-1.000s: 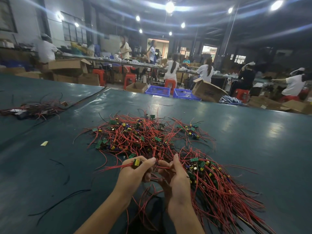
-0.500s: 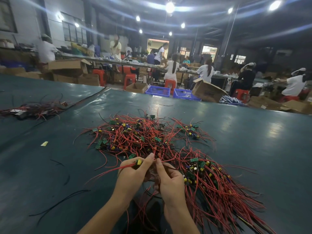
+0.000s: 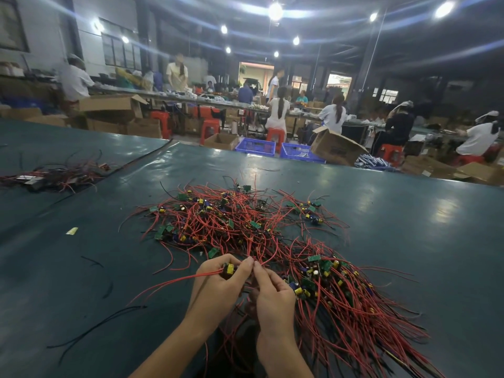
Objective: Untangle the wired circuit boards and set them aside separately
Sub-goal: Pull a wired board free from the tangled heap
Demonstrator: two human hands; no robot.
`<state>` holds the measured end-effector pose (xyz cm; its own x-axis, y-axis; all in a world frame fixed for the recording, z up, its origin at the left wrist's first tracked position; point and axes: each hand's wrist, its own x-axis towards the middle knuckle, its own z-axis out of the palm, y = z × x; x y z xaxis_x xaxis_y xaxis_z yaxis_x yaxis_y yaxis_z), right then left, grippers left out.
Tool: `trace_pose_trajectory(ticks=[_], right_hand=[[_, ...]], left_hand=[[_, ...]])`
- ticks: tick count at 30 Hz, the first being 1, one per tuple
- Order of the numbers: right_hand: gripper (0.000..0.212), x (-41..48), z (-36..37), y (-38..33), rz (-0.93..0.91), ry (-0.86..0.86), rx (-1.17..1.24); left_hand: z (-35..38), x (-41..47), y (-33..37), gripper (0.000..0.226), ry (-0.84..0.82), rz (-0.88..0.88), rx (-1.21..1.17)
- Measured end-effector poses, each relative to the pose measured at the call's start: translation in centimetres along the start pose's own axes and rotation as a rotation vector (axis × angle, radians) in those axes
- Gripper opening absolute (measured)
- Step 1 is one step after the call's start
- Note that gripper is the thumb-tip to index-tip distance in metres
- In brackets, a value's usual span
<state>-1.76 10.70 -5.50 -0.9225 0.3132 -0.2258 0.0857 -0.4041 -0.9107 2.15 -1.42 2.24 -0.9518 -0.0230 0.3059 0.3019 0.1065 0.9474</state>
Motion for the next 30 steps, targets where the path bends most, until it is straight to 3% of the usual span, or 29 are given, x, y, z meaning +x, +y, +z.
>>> trace_pose_trajectory(ticks=[8,10,16,22,28,30], right_hand=[[0.015,-2.7,-0.7,-3.9,0.127,-0.036,0.246],[0.021,-3.5,-0.9,-5.6,0.137,0.006,0.329],[0.012,-5.0,-1.0,-8.2,0.138,0.025,0.439],[0.014,-5.9,-0.5,-7.7,0.097,0.044,0.310],[0.038,-7.4,1.1,-6.7,0.087,-0.212,0.022],[0.031,-7.7,1.3,-6.8,0.113,-0.239,0.027]], left_hand=[[0.4,-0.4,0.3,0.040,-0.101,-0.028,-0.052],[0.5,-0.5,0.5,0.038,-0.131,-0.017,-0.074],[0.0,-0.5,1.2,0.039,-0.178,-0.018,-0.153],[-0.3,-0.2,1.5,0.035,-0.132,-0.035,-0.204],[-0.6,0.0,1.6,0.036,-0.127,-0.041,-0.192],[-0.6,0.0,1.6,0.036,-0.133,-0.047,-0.170]])
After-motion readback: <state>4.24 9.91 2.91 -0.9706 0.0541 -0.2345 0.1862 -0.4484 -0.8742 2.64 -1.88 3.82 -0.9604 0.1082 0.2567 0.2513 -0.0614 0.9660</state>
